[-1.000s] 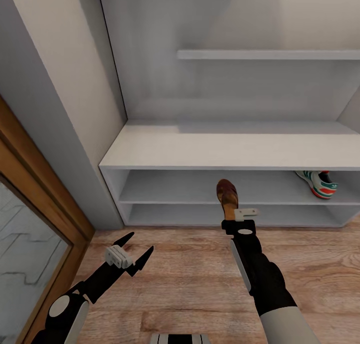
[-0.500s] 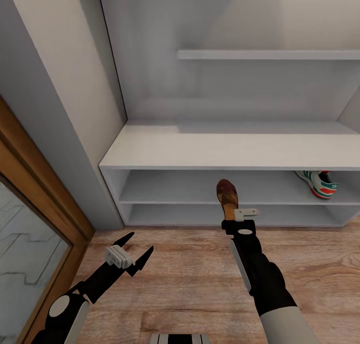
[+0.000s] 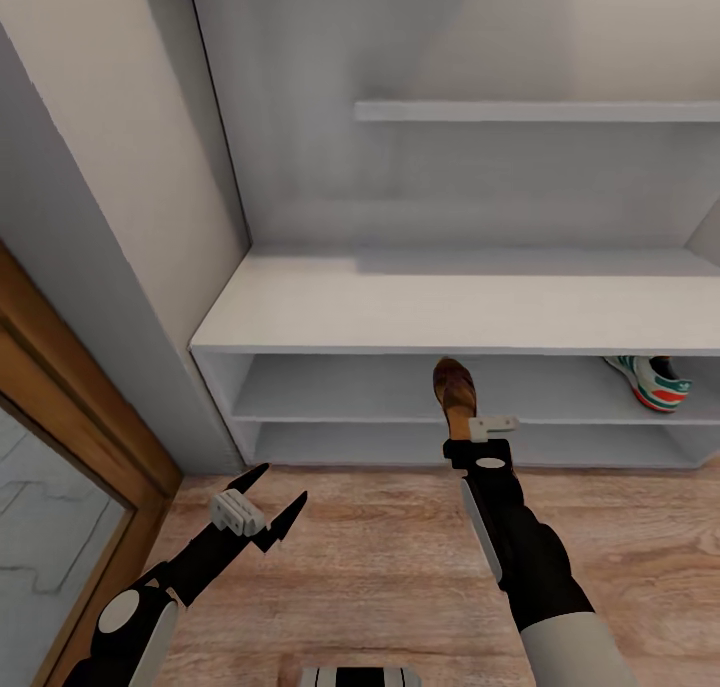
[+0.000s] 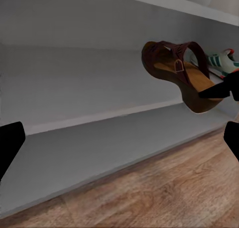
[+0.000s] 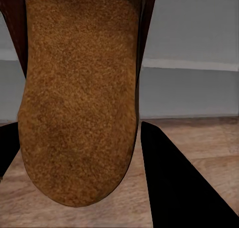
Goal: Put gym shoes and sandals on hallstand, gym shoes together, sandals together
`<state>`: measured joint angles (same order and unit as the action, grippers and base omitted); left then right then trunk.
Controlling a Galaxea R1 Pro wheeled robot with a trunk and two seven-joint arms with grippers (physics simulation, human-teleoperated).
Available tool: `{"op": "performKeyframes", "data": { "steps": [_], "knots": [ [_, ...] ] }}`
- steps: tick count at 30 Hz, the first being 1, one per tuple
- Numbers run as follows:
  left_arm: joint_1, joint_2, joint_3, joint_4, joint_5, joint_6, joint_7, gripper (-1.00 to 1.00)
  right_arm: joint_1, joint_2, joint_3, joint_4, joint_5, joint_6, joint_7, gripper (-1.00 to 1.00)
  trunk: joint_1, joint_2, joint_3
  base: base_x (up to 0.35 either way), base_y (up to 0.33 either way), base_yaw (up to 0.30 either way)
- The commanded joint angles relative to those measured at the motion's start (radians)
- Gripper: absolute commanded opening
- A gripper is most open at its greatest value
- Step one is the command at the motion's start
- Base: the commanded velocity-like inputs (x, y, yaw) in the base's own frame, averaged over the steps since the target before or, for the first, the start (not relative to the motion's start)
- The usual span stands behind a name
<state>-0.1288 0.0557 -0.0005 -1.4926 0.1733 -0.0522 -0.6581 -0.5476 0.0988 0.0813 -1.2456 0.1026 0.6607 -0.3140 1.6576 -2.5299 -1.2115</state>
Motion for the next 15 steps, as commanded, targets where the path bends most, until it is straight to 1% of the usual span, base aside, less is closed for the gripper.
{"op": "performKeyframes", "data": {
  "steps": [1, 7, 15],
  "knots": [
    [0.000, 0.000, 0.000, 0.000, 0.000, 0.000, 0.000, 1.00, 0.000, 0.000, 0.000, 0.000, -0.003, -0.001, -0.002, -1.00, 0.000, 0.000, 0.000, 0.155, 0.000, 0.000],
    [0.000, 0.001, -0.001, 0.000, 0.000, 0.000, -0.001, 1.00, 0.000, 0.000, 0.000, 0.000, -0.003, -0.001, -0.002, -1.00, 0.000, 0.000, 0.000, 0.104, 0.000, 0.000],
    [0.000, 0.000, -0.001, 0.000, 0.000, 0.000, -0.001, 1.00, 0.001, -0.001, 0.000, 0.000, -0.003, -0.002, -0.002, -1.00, 0.000, 0.000, 0.000, 0.033, 0.000, 0.000]
  ]
}}
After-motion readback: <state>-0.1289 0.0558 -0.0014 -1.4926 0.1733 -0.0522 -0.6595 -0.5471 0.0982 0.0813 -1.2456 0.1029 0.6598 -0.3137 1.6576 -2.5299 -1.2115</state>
